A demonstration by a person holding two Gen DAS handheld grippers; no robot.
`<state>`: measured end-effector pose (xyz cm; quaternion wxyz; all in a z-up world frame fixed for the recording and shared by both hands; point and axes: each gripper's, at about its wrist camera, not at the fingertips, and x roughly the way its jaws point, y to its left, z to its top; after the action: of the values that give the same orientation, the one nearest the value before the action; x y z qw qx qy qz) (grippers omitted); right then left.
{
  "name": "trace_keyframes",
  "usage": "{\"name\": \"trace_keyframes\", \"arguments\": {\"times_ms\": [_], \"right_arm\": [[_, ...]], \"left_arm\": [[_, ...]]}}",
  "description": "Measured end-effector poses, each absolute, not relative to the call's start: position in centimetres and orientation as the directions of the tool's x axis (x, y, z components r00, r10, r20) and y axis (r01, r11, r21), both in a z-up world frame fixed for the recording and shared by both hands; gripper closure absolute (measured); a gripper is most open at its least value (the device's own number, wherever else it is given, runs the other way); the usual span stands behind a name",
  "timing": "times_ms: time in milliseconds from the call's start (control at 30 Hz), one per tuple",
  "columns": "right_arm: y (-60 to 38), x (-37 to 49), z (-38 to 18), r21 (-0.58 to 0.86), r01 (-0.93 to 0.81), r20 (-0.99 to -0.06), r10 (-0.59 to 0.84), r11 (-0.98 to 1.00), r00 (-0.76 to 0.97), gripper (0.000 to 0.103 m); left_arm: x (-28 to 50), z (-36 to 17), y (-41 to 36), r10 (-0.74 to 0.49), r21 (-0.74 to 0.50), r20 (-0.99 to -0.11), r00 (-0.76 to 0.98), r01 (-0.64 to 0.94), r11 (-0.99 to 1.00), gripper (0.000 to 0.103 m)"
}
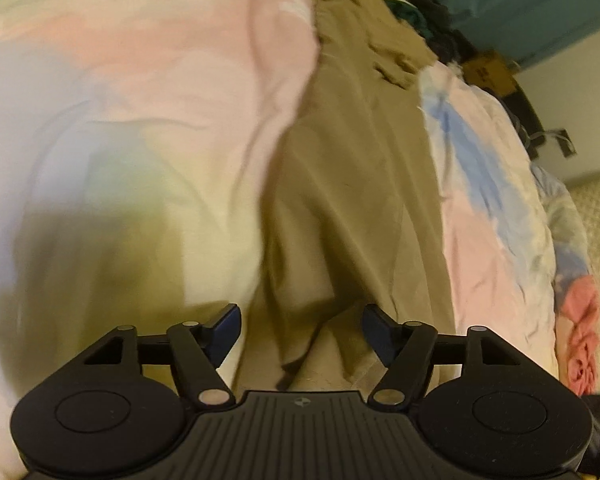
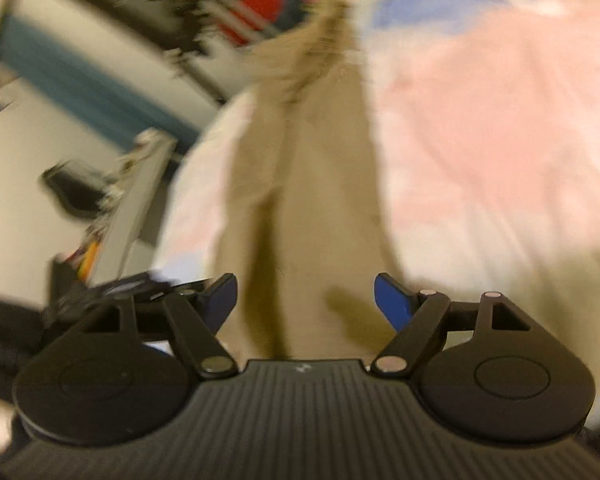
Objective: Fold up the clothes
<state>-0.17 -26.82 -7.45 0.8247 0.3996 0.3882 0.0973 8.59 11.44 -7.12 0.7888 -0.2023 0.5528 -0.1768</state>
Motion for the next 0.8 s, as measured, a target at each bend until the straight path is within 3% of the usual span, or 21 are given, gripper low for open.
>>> {"name": "trace_keyframes", "arguments": {"times_ms": [267,333,367,433,467,600,800], "right_arm": [[-27.7,0.3,-10.2,0.785,0.239,-0.563,0.496,0.572,0.661,0.029],[-27.5,0.4,-10.5,0.779,0.245,-0.572,0.495,0.577,0.654,0.030],[-27.4,0.5,-10.6,0.778,0.245,-0.575,0.498,0.579,0.648,0.034],[-27.1,0.6,-10.9,0.774,0.246,-0.583,0.505,0.583,0.637,0.035],[-26.9,0.5,-10.9,0.771,0.244,-0.586,0.507,0.588,0.632,0.035],[-27.0,0.3,-10.8,0.765,0.246,-0.592,0.498,0.595,0.634,0.035],[-26.7,0.9,-11.3,0.784,0.245,-0.582,0.539,0.570,0.609,0.035]], "left_arm": [[8.2,-7.5,8.6,-0.542,-0.505,-0.782,0.307,0.197,0.840,0.037],[8.1,-7.5,8.4,-0.527,-0.487,-0.793,0.306,0.201,0.850,0.059],[8.0,-7.5,8.4,-0.521,-0.481,-0.796,0.308,0.200,0.854,0.065],[7.7,-7.3,8.7,-0.519,-0.483,-0.793,0.318,0.190,0.854,0.093],[7.6,-7.2,8.9,-0.522,-0.489,-0.789,0.325,0.182,0.853,0.096],[7.0,-5.4,10.1,-0.483,-0.446,-0.805,0.344,0.186,0.875,0.098],[7.2,-4.4,13.7,-0.428,-0.433,-0.838,0.338,0.064,0.899,0.100]]}}
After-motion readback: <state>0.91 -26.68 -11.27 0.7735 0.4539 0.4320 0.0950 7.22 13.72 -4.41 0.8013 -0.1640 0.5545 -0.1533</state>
